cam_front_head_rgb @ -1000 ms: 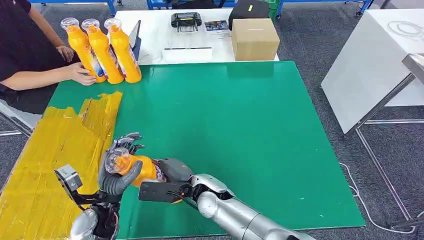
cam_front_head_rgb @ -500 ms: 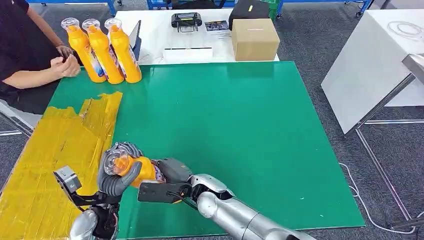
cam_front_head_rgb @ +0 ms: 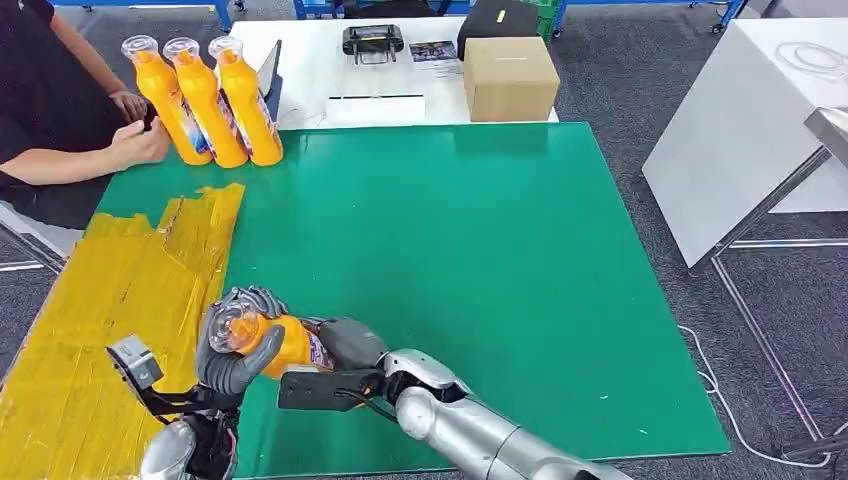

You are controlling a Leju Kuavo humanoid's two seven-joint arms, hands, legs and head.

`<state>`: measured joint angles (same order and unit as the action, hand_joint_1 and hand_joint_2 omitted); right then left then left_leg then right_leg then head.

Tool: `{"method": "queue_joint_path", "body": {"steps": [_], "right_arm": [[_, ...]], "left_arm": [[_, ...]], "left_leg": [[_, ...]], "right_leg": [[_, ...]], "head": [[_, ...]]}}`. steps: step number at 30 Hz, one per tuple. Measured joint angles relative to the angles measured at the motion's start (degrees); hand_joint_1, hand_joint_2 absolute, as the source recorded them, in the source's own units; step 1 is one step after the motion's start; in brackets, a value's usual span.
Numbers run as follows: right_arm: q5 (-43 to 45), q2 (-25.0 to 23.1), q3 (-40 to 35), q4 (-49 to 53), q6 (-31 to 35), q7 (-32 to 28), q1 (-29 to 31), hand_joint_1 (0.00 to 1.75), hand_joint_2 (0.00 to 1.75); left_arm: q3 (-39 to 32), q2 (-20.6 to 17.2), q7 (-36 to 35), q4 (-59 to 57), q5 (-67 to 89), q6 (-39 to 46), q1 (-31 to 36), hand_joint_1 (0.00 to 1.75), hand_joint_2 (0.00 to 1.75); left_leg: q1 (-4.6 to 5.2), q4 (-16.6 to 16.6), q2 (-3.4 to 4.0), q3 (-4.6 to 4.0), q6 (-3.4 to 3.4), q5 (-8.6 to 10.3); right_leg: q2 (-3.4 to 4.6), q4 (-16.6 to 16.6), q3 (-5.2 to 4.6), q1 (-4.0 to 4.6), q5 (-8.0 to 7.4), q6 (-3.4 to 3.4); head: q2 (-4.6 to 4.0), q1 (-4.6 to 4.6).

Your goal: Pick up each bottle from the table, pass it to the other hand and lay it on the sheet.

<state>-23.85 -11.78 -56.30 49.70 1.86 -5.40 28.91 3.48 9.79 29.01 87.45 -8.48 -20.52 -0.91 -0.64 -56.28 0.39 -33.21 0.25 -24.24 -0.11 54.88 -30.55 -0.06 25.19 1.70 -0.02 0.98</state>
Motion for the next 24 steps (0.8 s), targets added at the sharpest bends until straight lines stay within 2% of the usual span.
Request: {"method": "queue_joint_path", "body": {"steps": [10, 17, 24], "right_arm": [[-2.93, 6.60, 7.91, 11.55, 0.59, -0.61, -5.32, 0.00, 0.00], [-5.16, 10.40, 12.53, 20.55, 0.59, -1.44, -9.89, 0.00, 0.00], [-5.27, 12.17, 14.21, 25.02, 0.59, -1.49, -11.85, 0.00, 0.00]], "left_arm": [[-1.86, -0.24, 5.83, 6.97, 10.85, 7.01, -2.51, 1.75, 1.75], [-2.23, -0.24, 10.58, 12.92, 22.47, 17.18, -5.35, 1.75, 1.75], [-2.56, -0.20, 10.90, 15.67, 23.51, 18.25, -6.14, 1.75, 1.75]], "left_leg": [[0.02, 0.00, -0.01, -0.04, 0.01, -0.01], [0.01, 0.00, -0.02, -0.04, 0.02, -0.02], [0.01, 0.00, -0.01, -0.04, 0.02, -0.02]], "right_leg": [[-0.01, -0.01, 0.01, -0.01, 0.00, 0.00], [0.00, -0.01, -0.02, -0.01, 0.00, 0.00], [0.00, -0.01, 0.00, -0.01, 0.00, 0.00]], "head": [[0.00, -0.02], [0.00, 0.00], [0.00, 0.00]]}}
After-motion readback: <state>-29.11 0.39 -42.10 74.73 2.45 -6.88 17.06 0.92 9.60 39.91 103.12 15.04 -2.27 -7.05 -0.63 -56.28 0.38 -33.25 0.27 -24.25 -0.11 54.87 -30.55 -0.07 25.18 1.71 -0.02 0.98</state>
